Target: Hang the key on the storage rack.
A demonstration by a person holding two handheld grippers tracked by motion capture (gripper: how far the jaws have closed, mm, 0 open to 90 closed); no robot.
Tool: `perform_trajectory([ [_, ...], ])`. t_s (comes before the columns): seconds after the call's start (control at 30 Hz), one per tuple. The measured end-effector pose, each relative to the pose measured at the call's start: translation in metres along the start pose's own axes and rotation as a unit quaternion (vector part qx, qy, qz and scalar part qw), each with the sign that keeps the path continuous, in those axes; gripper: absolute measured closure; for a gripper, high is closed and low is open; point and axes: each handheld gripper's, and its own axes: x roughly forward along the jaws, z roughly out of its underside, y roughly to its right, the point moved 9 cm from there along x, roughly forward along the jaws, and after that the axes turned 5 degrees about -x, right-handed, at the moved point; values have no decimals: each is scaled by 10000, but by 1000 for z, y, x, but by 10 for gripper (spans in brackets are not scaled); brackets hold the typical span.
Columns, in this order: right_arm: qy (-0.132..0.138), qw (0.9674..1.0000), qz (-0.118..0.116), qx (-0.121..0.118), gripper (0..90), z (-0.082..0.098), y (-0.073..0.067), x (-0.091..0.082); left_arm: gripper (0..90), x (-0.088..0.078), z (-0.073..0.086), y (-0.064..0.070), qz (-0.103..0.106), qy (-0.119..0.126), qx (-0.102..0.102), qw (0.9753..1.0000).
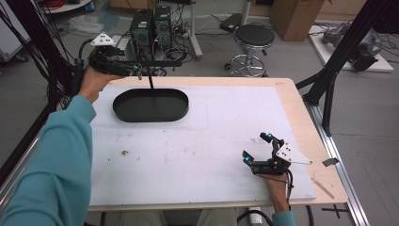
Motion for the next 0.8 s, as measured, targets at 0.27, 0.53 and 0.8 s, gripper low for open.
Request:
perform_trajectory([
  [0.27, 36, 10000, -18, -33, 6, 0, 0, 0, 17, -51, 25, 31, 411, 604, -218, 9971],
  [0.53, 13, 10000, -2, -5, 6, 0, 0, 0, 17, -106, 96, 71, 680, 1027, -512, 9911],
  [0.8, 20, 10000, 49, 2, 6, 0, 1, 0, 17, -131, 155, 99, 608, 1187, -395, 9903],
])
